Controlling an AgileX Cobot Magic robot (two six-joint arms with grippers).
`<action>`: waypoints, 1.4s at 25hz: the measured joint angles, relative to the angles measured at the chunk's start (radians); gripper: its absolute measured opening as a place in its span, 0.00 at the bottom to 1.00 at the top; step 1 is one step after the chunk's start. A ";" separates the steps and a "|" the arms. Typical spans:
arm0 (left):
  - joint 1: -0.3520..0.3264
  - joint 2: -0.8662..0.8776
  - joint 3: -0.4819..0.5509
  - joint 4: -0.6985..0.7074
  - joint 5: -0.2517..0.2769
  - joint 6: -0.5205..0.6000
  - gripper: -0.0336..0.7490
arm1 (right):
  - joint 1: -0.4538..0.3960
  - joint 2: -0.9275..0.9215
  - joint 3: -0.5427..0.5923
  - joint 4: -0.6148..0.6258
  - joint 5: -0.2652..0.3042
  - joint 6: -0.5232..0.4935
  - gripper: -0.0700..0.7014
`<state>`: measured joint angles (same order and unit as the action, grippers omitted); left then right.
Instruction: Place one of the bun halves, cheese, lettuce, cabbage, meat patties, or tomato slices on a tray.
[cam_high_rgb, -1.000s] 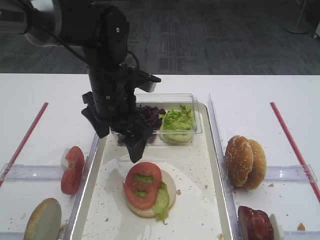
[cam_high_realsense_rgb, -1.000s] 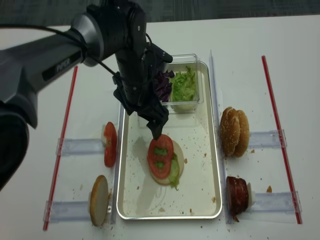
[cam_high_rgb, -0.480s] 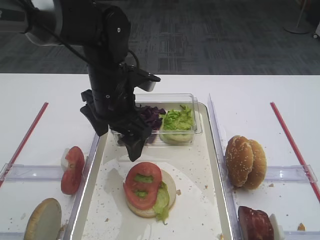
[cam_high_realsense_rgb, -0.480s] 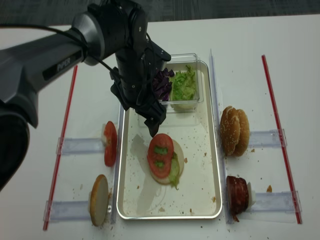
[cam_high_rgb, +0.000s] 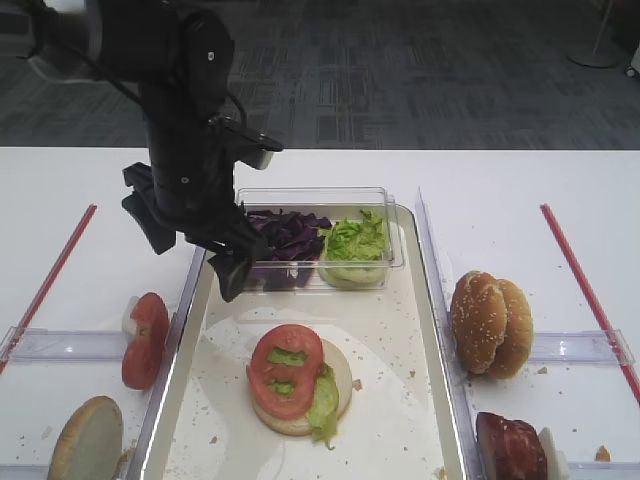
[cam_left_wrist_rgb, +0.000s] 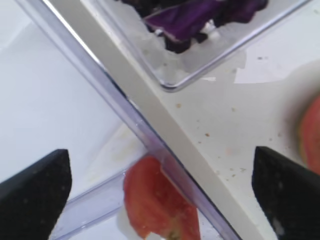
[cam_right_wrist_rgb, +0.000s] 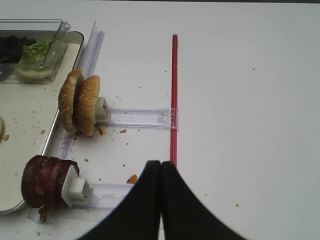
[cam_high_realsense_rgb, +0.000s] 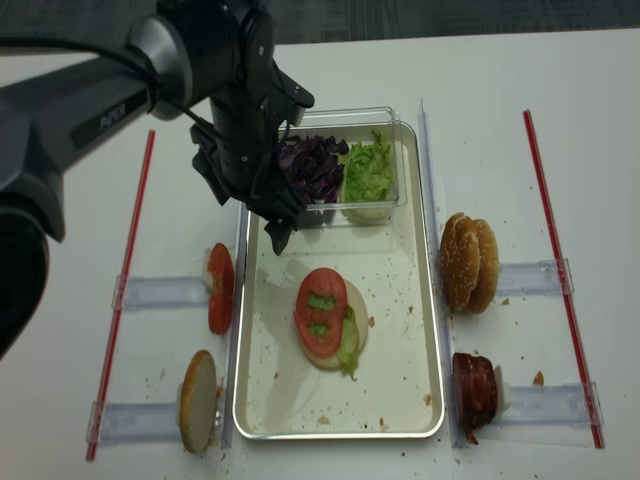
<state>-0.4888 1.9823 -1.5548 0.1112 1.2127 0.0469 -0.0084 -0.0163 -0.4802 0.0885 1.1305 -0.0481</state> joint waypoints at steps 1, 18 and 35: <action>0.016 0.000 0.000 0.000 0.000 -0.004 0.90 | 0.000 0.000 0.000 0.000 0.000 0.000 0.14; 0.321 0.000 0.000 0.010 0.000 -0.047 0.90 | 0.000 0.000 0.000 0.000 0.000 0.000 0.14; 0.401 0.000 0.000 -0.103 0.002 -0.035 0.90 | 0.000 0.000 0.000 0.000 0.000 0.000 0.14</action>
<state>-0.0875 1.9823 -1.5548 0.0084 1.2143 0.0122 -0.0084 -0.0163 -0.4802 0.0885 1.1305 -0.0481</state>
